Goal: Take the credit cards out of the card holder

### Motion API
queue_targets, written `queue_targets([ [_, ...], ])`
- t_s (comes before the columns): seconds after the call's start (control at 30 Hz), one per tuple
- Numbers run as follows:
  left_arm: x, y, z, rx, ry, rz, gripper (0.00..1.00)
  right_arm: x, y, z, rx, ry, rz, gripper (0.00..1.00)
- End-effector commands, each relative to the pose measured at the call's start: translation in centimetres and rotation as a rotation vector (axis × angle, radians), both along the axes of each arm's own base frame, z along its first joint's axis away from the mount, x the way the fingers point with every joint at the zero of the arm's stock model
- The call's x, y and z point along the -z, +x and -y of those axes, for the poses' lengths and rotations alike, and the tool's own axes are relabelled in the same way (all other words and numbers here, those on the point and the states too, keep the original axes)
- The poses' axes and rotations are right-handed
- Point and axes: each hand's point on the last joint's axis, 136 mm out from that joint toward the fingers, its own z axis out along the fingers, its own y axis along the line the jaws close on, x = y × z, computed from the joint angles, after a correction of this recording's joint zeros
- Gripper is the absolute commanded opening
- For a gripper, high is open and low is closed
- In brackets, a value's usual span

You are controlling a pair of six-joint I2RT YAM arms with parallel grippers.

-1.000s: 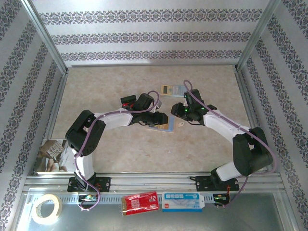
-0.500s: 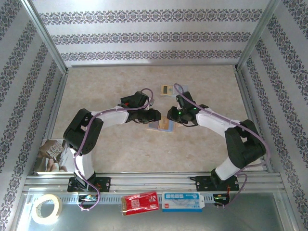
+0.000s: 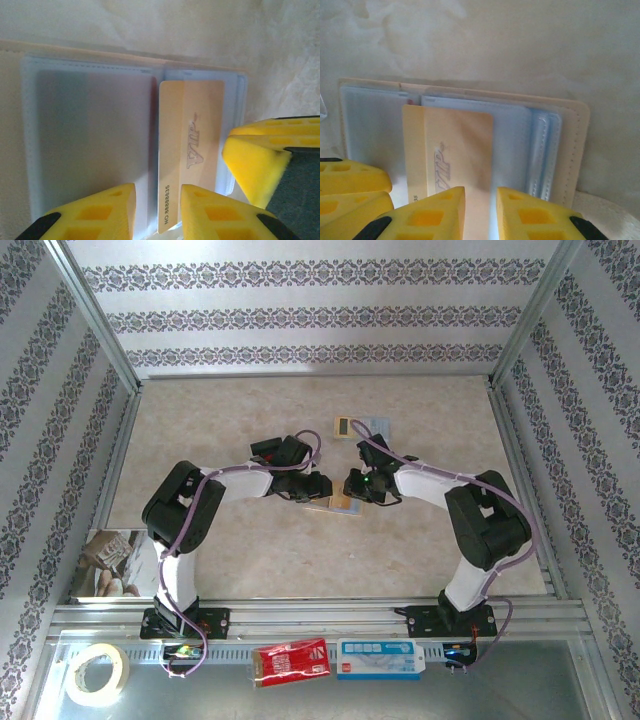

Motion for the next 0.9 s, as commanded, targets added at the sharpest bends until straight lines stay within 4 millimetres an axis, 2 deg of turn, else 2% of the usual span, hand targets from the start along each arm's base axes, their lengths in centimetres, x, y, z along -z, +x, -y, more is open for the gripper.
queue_targets([
  [0.0,0.0,0.6,0.3,-0.01,-0.015,-0.005,0.29,0.2,-0.1,-1.1,-0.04,0.023,-0.028,0.25],
  [0.2,0.4,0.3,0.8,-0.002,-0.042,-0.03,0.29,0.8,-0.3,-1.0,-0.041,0.012,-0.048,0.25],
  [0.4,-0.4,0.5,1.3,0.006,-0.077,-0.027,0.28,1.0,-0.4,-0.9,-0.04,0.005,-0.053,0.25],
  [0.87,-1.0,0.7,1.1,0.0,-0.065,-0.001,0.15,1.0,-0.2,-0.5,-0.029,-0.006,-0.05,0.24],
])
